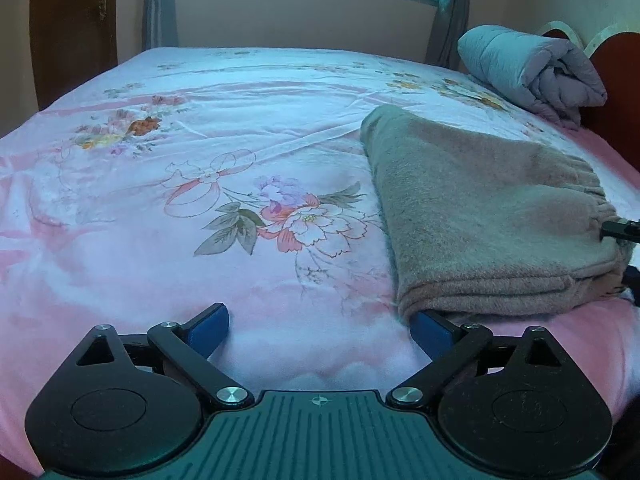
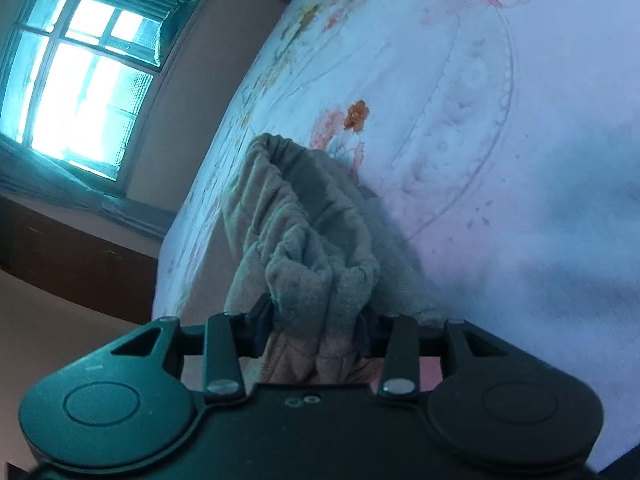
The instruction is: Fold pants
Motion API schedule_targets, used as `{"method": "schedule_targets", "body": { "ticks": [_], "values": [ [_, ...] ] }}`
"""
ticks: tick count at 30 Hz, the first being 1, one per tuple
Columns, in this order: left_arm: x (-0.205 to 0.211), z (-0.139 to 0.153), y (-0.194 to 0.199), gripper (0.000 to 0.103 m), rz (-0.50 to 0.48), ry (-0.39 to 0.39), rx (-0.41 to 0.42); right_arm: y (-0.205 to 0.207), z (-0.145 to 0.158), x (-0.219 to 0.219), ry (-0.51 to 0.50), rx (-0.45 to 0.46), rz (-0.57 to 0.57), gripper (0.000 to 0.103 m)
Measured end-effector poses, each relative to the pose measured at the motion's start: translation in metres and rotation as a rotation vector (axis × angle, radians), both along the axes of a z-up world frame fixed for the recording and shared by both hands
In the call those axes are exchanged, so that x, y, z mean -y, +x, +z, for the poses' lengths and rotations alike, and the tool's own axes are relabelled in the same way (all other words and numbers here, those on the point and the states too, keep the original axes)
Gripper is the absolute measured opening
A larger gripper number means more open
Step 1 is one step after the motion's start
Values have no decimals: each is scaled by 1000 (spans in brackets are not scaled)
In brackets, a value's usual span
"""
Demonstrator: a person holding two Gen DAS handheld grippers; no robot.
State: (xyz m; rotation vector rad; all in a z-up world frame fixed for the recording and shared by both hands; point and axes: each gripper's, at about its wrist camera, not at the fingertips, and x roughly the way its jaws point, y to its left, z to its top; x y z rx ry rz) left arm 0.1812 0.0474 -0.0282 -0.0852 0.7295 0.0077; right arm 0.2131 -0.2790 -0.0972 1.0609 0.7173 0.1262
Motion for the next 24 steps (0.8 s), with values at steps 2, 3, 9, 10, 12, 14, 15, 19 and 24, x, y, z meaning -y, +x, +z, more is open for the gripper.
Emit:
{"method": "schedule_targets", "body": {
  "ticks": [2, 3, 9, 10, 12, 14, 15, 19, 24],
  "values": [
    [-11, 6, -11, 97, 30, 14, 7, 1, 2, 11, 39, -16, 40, 45],
    [-19, 10, -16, 97, 38, -4, 22, -4, 11, 16, 22, 3, 41, 50],
    [-50, 28, 11, 97, 1, -196, 77, -8, 44, 52, -124, 110, 57, 83],
    [-49, 27, 23, 97, -12, -240, 72, 0, 42, 54, -128, 92, 87, 81],
    [-45, 20, 46, 97, -21, -331, 54, 9, 37, 52, -126, 76, 127, 80],
    [-35, 11, 65, 97, -29, -359, 16, 13, 30, 49, -113, 58, 156, 80],
    [-29, 7, 73, 97, -37, -356, 2, 16, 27, 46, -113, 47, 169, 80],
    [-12, -6, 99, 97, -80, -392, -37, 20, 15, 43, -97, 41, 212, 81],
    [0, -8, 118, 97, -106, -367, -52, 29, 13, 45, -86, 43, 246, 86]
  ]
}}
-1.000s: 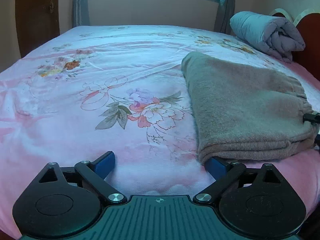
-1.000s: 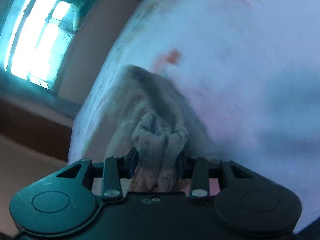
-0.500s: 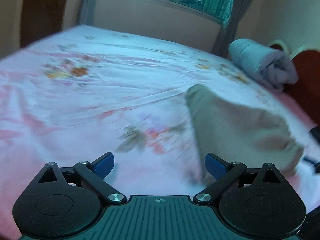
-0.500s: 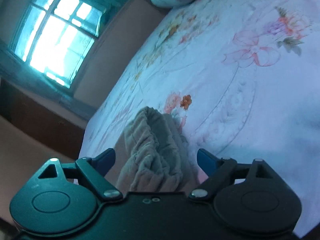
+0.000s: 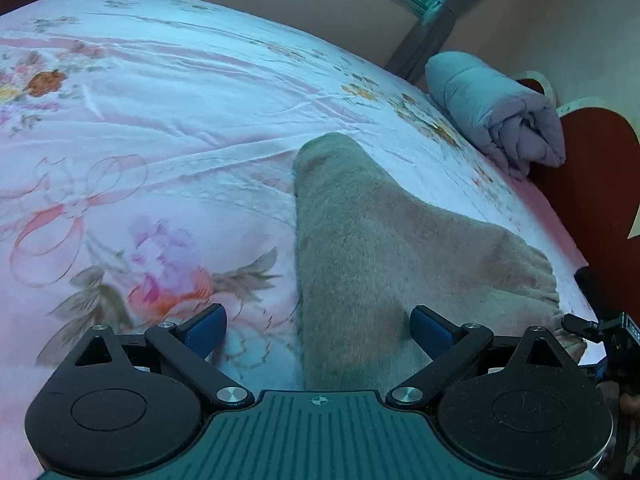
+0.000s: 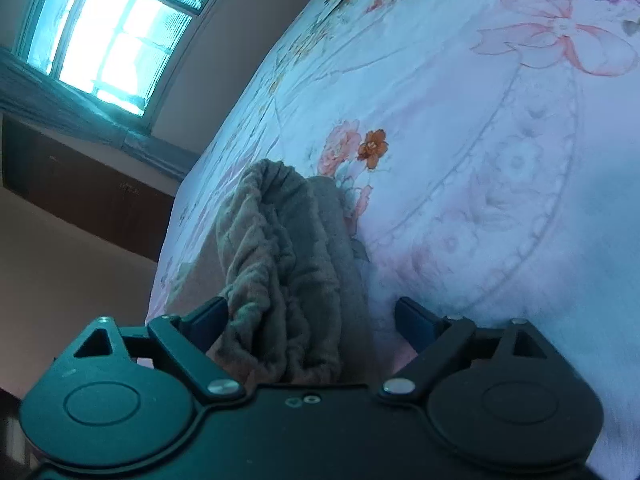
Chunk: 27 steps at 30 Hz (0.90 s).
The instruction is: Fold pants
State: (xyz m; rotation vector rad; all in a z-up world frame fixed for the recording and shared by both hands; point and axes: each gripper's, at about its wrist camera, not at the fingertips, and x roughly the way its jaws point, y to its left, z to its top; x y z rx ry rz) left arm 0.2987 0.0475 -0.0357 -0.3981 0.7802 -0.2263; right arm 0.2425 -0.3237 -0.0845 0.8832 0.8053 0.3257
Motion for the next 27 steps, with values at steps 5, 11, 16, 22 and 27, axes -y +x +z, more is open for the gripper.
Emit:
{"method": "schedule_targets", "body": {
  "ticks": [5, 11, 16, 22, 27],
  "values": [
    [0, -2, 12, 97, -14, -17, -4, 10, 2, -2, -4, 2, 47, 93],
    [1, -4, 19, 97, -55, -11, -9, 15, 1, 1, 14, 6, 76, 95],
    [1, -5, 26, 99, -95, -31, -25, 17, 4, -2, -1, -1, 129, 98],
    [1, 1, 31, 101, -108, -21, -17, 12, 7, 4, 29, -6, 128, 93],
    [-17, 16, 45, 101, 4, -47, 47, 1, 9, 14, 36, -2, 109, 89]
  ]
}}
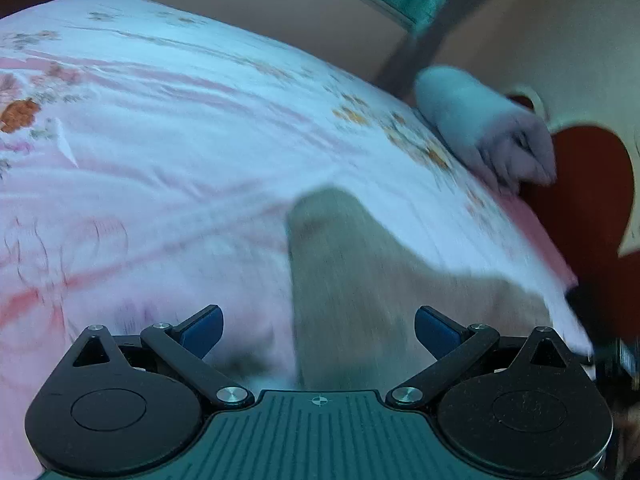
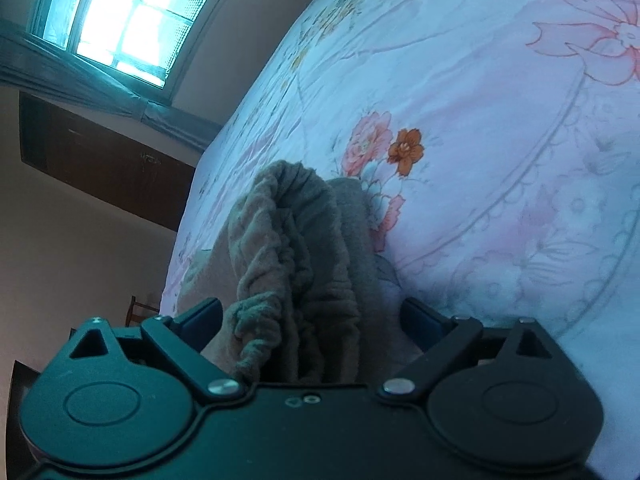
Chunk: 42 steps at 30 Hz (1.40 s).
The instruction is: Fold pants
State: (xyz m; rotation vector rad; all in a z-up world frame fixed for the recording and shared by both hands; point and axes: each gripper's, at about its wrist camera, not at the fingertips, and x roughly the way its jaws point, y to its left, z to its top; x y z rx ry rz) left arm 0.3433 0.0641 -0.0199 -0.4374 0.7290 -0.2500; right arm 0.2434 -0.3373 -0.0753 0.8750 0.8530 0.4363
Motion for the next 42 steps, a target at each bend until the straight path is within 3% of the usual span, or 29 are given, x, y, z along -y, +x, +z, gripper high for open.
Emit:
{"method": "schedule_targets", "body": {
  "ticks": [3, 5, 8, 9, 12, 14, 19, 25, 27, 29, 31, 34, 36, 38, 39, 40, 42],
  "values": [
    [-1, -1, 28, 101, 8, -23, -26, -4, 4, 7, 10, 5, -31, 90],
    [7, -21, 53, 102, 16, 43, -154, -6, 6, 11, 5, 4, -42, 90],
    [28, -18, 58, 103, -23, 181, -141, -11, 13, 14, -19, 10, -61, 91],
    [30, -12, 56, 103, -24, 195, -129, -14, 18, 15, -29, 23, -71, 91],
    [19, 4, 37, 103, 14, 179, -53, -18, 33, 17, -34, 78, -79, 91],
    [11, 7, 27, 103, 39, 172, -47, -18, 39, 15, -50, 90, -84, 91],
    [-9, -7, 8, 103, -59, -65, -86, -13, 27, 6, -17, 29, -43, 89],
    [-5, -11, -8, 103, -107, -41, -85, -28, 36, 11, -12, 71, -87, 88],
    [1, -13, -12, 103, -135, -28, -90, -26, 33, 7, -29, 49, -45, 87],
    [4, -11, -12, 103, -121, -3, -71, -25, 30, 4, -81, 37, -67, 76],
    [4, -2, -12, 103, -104, 15, -10, -30, 38, 3, -88, 102, -88, 77],
    [5, 15, 5, 103, -74, -30, 44, -27, 50, -1, -54, 176, -96, 76],
    [11, 29, 19, 103, -76, -68, 96, -20, 58, -6, -48, 219, -103, 70],
    [22, 37, 32, 102, -108, -144, 118, -7, 64, -13, -41, 235, -108, 49],
    [29, 39, 38, 103, -128, -165, 119, 0, 67, -19, -46, 234, -103, 45],
    [37, 39, 44, 102, -147, -168, 119, 10, 67, -26, -53, 223, -92, 36],
    [50, 35, 57, 102, -152, -123, 87, 26, 65, -39, -70, 201, -70, 32]
  ]
}}
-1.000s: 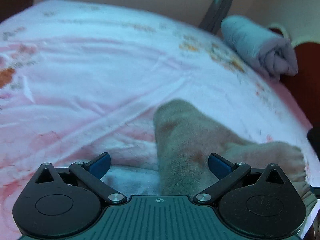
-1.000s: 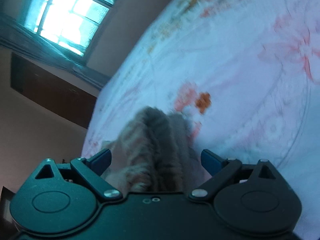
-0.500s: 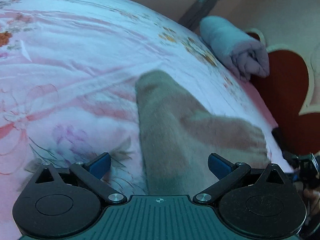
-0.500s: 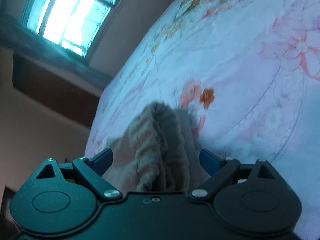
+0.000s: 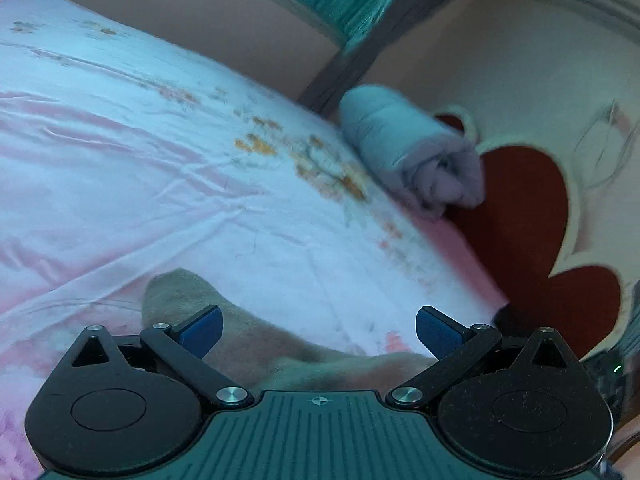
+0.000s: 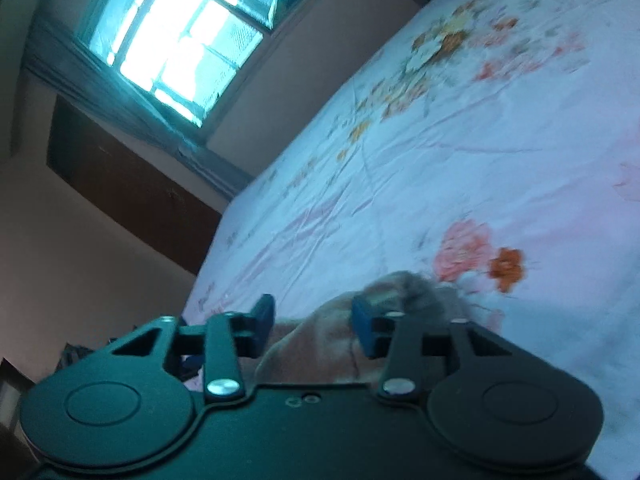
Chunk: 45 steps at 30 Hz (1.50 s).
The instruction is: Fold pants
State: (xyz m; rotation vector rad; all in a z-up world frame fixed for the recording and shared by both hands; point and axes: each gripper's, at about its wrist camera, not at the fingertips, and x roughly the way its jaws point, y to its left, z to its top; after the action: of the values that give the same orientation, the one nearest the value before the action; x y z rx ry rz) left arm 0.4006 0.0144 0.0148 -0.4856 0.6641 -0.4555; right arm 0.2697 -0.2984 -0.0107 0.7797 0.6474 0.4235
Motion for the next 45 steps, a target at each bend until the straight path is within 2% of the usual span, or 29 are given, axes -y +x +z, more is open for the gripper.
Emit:
{"method": "schedule_targets", "body": {
  "ticks": [2, 3, 4, 7, 8, 9, 11, 12, 14, 16, 18, 22, 27, 33, 39, 40, 42, 43, 45],
  "values": [
    [7, -18, 16, 102, 18, 64, -91, 17, -6, -15, -76, -57, 18, 21],
    [7, -30, 23, 102, 16, 81, -136, 27, -12, -20, -154, -115, 9, 13],
    [8, -38, 25, 102, 10, 84, -149, 31, -18, -20, -184, -160, -9, 0],
    [6, -30, 15, 102, -14, 85, -109, 35, -29, -2, -91, -210, -18, 0],
    [1, -21, 8, 103, -19, 63, -83, 31, -27, 4, -54, -194, -16, 3],
    [-7, -12, -2, 103, -5, 53, -50, 24, -22, 10, -25, -160, -16, 17],
    [-27, -4, -19, 103, 15, 49, -31, 6, -11, 22, -8, -98, -18, 73],
    [-36, -4, -25, 103, 19, 49, -43, -4, -8, 30, -13, -80, -25, 83],
    [-55, -13, -38, 103, 30, 81, -88, -19, -11, 45, -10, -70, -20, 84],
    [-68, -27, -50, 103, 33, 94, -148, -28, -21, 60, 40, -112, -17, 84],
    [-77, -41, -60, 103, 28, 73, -190, -35, -33, 69, 83, -151, -15, 84],
    [-74, -55, -70, 103, 16, 8, -213, -38, -53, 70, 154, -192, 35, 84],
    [-56, -68, -57, 103, -13, -37, -244, -27, -76, 56, 184, -252, 109, 82],
    [-55, -76, -44, 102, -56, -137, -267, -12, -84, 50, 218, -268, 170, 76],
    [-51, -84, -31, 101, -93, -183, -287, 5, -88, 42, 238, -274, 201, 73],
    [-50, -85, -29, 99, -96, -195, -288, 7, -89, 42, 238, -275, 206, 73],
    [-51, -90, -25, 68, -93, -227, -311, 11, -89, 39, 237, -275, 211, 73],
    [-50, -96, -21, 47, -84, -228, -347, 13, -89, 38, 237, -276, 214, 73],
    [-46, -101, -21, 45, -80, -226, -337, 16, -89, 36, 233, -278, 218, 73]
  ]
}}
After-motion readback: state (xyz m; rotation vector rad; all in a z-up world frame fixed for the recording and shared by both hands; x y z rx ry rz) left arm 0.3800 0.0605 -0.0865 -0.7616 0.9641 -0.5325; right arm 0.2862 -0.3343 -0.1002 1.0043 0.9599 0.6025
